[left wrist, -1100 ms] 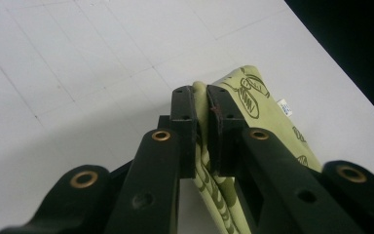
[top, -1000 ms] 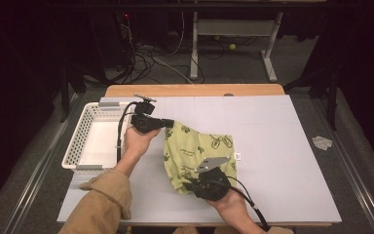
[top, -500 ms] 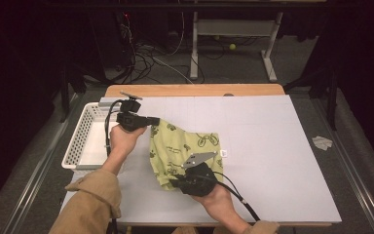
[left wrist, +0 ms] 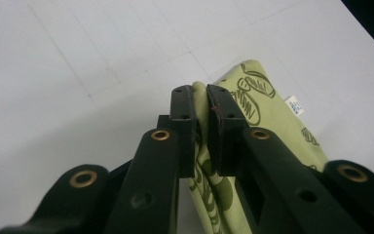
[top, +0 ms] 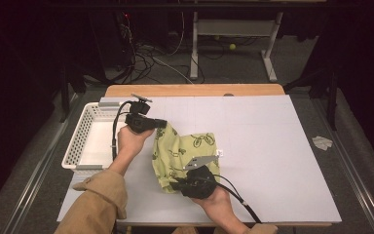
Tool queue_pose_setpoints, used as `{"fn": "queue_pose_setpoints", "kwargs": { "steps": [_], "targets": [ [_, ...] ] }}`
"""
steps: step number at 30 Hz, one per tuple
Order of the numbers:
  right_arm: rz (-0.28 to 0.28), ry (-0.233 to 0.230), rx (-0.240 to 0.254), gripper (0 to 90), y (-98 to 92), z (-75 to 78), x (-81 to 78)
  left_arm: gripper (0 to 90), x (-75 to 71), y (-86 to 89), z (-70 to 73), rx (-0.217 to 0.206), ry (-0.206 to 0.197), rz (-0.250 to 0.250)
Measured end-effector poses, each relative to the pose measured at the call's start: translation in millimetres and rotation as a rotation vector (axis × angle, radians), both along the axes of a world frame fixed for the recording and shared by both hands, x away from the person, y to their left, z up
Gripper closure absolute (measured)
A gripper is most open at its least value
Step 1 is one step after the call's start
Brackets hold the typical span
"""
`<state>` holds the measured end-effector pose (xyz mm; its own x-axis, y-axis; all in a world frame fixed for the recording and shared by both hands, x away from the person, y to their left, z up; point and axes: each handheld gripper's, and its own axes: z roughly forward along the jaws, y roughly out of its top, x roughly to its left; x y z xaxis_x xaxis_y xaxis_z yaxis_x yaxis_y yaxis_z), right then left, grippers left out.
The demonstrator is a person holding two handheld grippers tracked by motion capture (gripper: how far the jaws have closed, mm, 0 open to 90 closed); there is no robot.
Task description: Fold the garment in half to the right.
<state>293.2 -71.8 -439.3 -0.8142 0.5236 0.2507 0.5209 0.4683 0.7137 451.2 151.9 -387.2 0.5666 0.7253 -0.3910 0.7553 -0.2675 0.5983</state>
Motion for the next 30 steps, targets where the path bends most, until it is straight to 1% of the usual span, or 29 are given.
{"fn": "queue_pose_setpoints", "kwargs": {
  "steps": [10,15,18,30],
  "targets": [
    [-0.035,-0.009,0.014,80.9,-18.7,0.9,-2.8,78.9,5.5,-18.9,-3.0,-0.022,-0.001,-0.017],
    [-0.046,-0.013,0.009,81.0,-25.9,1.8,-3.0,79.0,7.7,-25.5,-4.7,-0.03,0.002,-0.028],
    [-0.051,-0.01,0.006,81.0,-29.3,1.7,-3.3,79.0,8.2,-29.4,-4.7,-0.029,-0.001,-0.037],
    [-0.063,0.014,0.022,81.0,-42.5,-0.2,-5.2,79.0,8.1,-43.4,-4.8,-0.027,-0.008,-0.065]
  ]
}}
